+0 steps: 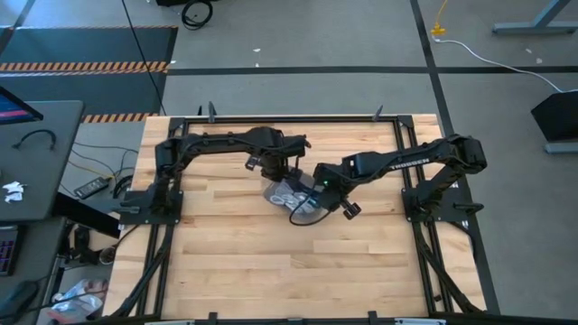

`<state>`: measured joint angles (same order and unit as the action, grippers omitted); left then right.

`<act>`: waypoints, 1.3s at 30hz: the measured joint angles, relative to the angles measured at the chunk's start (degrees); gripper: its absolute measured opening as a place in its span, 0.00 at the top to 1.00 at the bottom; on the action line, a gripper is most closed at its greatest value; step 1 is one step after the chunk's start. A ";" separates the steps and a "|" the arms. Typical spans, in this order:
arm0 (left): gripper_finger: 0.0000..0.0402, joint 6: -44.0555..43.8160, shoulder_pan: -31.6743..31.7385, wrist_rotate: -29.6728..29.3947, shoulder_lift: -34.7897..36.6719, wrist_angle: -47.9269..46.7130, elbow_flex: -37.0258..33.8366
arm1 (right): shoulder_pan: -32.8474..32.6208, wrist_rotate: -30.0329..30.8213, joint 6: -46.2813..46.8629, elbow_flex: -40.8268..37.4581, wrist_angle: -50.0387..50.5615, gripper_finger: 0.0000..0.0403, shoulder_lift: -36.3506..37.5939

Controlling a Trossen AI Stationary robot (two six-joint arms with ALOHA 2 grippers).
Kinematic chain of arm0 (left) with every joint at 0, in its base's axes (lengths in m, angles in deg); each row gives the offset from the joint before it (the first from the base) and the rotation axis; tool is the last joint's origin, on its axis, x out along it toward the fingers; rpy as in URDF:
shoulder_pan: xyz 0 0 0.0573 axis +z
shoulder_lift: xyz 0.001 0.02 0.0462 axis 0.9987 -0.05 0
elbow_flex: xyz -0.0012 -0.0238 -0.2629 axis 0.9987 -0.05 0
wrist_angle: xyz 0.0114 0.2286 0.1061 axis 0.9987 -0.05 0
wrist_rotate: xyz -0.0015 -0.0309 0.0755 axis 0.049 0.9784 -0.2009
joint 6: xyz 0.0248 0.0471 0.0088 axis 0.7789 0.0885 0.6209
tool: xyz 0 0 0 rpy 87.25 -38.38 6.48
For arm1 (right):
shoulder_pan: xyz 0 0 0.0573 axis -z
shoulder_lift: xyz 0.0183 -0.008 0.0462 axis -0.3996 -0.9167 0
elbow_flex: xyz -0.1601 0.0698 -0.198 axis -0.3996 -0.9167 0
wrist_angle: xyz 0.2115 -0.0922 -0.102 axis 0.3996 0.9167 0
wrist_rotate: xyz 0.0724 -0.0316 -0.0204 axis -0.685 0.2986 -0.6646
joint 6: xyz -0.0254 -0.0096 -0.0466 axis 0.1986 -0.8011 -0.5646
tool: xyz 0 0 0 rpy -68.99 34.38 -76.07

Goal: Pick and place USB-C Cables
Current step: Move the gray bin to the center of the table

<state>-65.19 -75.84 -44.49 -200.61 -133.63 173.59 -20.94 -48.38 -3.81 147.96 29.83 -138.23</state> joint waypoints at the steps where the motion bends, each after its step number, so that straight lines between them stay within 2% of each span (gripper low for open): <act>1: 0.98 -0.38 0.33 0.04 0.23 0.58 -0.01 | -0.08 0.46 -0.04 -0.63 -0.03 0.99 0.05; 6: 0.98 -1.57 0.31 0.12 0.21 3.26 -0.04 | -0.08 1.76 -0.28 -2.90 -0.24 0.99 0.11; 12: 0.99 -1.80 -1.38 -0.04 -1.49 4.26 -0.01 | -0.13 0.54 -0.51 -3.89 0.29 0.98 0.09; 17: 0.99 -2.06 -1.76 0.37 -2.31 4.29 -0.04 | -0.07 1.92 1.90 -3.93 1.03 0.82 0.07; 21: 0.99 -2.06 -1.74 0.24 -2.52 4.32 -0.10 | -0.09 6.33 1.91 -3.93 1.01 0.68 0.04; 26: 0.99 -2.06 -1.73 0.14 -2.56 4.43 -0.09 | -0.24 8.13 3.06 -1.71 3.77 0.59 0.16; 33: 0.99 -1.90 -1.69 0.02 -2.56 4.11 -0.08 | -0.34 7.93 3.67 3.09 8.82 0.57 0.20; 39: 0.99 -1.78 -1.71 0.27 -2.56 3.26 -0.01 | 0.29 8.19 3.77 2.62 10.13 0.57 0.24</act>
<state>-66.97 -77.54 -44.22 -203.17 -130.36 173.57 -20.65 -40.19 -0.04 150.59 39.97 -137.99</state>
